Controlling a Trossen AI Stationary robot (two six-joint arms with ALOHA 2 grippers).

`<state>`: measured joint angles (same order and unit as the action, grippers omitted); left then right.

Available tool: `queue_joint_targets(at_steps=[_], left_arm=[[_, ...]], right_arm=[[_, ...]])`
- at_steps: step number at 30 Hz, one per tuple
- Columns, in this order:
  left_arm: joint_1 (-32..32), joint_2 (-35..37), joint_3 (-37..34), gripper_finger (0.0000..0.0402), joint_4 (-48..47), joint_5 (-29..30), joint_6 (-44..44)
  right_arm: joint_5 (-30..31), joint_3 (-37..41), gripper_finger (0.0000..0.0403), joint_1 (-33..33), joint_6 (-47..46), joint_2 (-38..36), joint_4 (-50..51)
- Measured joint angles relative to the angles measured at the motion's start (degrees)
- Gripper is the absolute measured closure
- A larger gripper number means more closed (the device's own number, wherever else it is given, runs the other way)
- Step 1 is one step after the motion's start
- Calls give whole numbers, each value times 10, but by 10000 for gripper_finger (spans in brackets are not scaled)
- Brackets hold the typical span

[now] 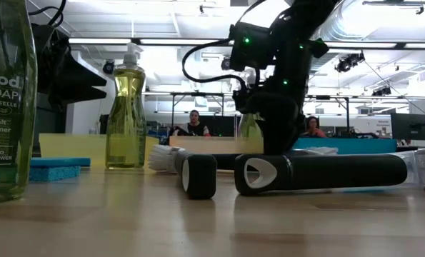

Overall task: Pick & Place Kitchen Sink Supplies
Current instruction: Put the black dish brush into the blue bin

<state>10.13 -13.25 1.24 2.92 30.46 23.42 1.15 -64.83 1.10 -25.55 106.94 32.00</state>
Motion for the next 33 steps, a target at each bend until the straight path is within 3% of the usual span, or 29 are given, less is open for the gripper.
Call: queue_joint_targets(at_steps=[10,16,26,33], left_arm=[[0,0,0,199,0,0,0],[0,0,0,199,0,0,0],[0,0,0,199,0,0,0],[0,0,0,199,0,0,0]], right_arm=[[-34,0,279,0,-1,-5,9],[-37,1,279,0,0,-54,46],[-46,1,279,0,-32,-184,242],[-13,1,279,3,-71,-273,408]])
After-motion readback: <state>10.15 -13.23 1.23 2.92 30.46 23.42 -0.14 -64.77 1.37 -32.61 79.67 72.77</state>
